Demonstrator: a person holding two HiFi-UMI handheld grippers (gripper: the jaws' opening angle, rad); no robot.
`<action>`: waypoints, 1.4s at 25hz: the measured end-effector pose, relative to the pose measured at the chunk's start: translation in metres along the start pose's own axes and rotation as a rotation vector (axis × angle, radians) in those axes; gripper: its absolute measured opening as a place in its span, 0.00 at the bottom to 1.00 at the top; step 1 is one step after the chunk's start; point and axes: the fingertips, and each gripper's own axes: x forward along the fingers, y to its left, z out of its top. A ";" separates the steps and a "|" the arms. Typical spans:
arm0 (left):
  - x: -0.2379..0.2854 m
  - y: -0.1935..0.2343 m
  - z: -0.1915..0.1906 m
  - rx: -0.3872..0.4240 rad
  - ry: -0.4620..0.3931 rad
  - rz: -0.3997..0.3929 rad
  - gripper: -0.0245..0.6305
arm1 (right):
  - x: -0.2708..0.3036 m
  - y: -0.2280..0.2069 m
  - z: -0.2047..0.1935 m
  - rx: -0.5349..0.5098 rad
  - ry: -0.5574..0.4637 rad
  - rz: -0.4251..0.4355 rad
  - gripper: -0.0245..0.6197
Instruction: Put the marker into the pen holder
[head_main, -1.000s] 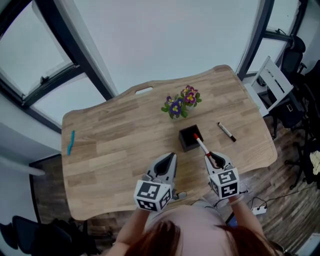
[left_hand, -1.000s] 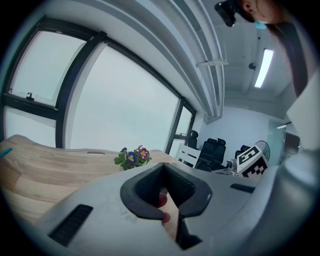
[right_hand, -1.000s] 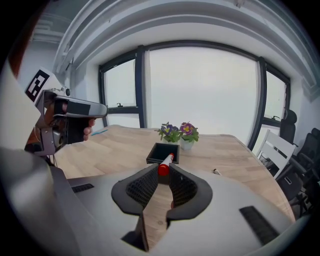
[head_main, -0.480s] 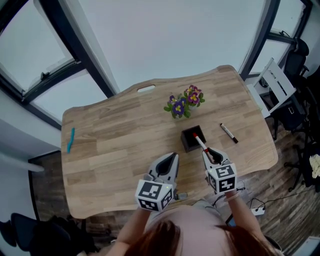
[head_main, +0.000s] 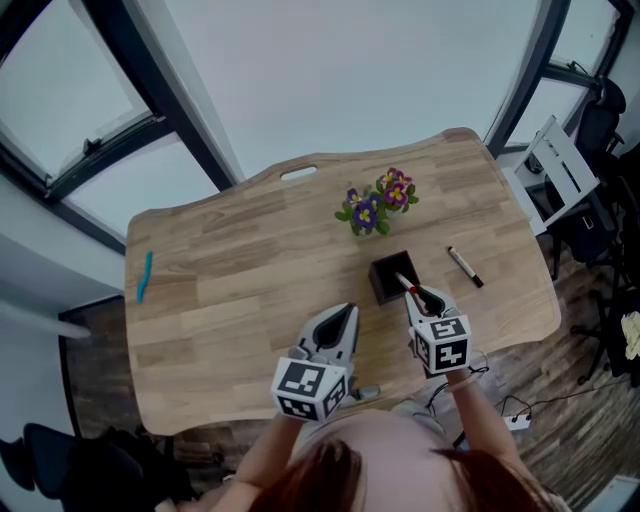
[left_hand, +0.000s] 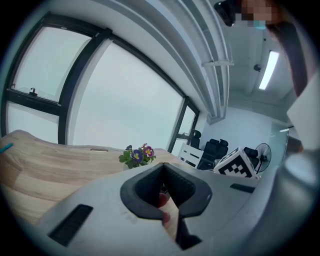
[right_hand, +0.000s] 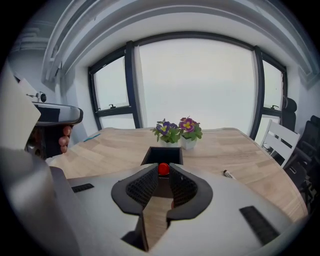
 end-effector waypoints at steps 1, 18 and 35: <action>0.001 0.001 0.000 -0.002 0.000 0.002 0.04 | 0.002 0.000 0.000 0.005 0.006 0.001 0.13; -0.007 0.007 -0.003 0.004 0.010 -0.008 0.04 | 0.014 0.008 -0.004 0.001 0.038 0.002 0.14; -0.019 -0.007 0.000 0.041 -0.004 -0.086 0.04 | -0.022 0.013 0.006 0.005 -0.062 -0.110 0.12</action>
